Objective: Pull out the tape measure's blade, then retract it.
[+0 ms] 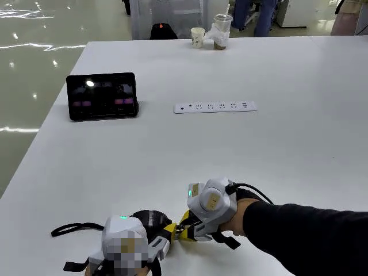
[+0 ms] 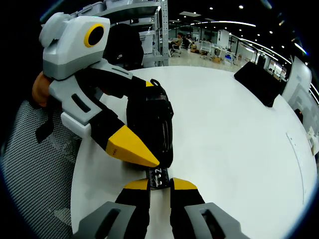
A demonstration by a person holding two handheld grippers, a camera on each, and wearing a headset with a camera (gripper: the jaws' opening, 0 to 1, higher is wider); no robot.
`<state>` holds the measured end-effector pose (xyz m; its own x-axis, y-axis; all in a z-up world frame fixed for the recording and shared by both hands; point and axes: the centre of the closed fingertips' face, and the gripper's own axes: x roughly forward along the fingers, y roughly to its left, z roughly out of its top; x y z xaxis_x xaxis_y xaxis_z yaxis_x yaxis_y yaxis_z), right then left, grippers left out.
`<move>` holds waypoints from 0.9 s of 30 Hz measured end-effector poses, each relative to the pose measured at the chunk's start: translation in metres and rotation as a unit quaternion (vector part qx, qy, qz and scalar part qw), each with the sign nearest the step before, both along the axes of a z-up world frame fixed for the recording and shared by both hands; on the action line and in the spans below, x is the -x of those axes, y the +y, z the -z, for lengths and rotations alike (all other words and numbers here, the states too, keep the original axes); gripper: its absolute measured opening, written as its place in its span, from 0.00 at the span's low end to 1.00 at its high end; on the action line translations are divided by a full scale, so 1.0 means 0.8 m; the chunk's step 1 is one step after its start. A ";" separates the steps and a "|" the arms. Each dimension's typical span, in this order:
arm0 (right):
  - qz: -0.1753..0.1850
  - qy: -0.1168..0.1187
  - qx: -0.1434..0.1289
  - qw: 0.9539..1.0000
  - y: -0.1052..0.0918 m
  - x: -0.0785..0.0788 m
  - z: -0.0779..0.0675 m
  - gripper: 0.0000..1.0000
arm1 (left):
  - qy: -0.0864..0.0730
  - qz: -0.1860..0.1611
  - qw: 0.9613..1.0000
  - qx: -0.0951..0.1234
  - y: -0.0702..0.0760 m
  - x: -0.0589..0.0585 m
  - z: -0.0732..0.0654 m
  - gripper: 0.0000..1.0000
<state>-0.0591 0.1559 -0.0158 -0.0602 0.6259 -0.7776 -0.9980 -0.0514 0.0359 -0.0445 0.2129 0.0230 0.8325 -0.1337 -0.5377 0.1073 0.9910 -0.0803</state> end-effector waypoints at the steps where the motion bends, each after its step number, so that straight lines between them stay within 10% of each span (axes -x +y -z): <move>1: -0.001 -0.001 0.000 1.000 0.001 0.000 -0.001 0.12 | 0.000 0.000 1.000 0.000 0.000 0.000 0.000 0.57; 27: 0.000 0.000 -0.003 1.000 0.011 0.002 0.000 0.12 | -0.002 0.000 1.000 0.004 0.001 0.000 -0.001 0.58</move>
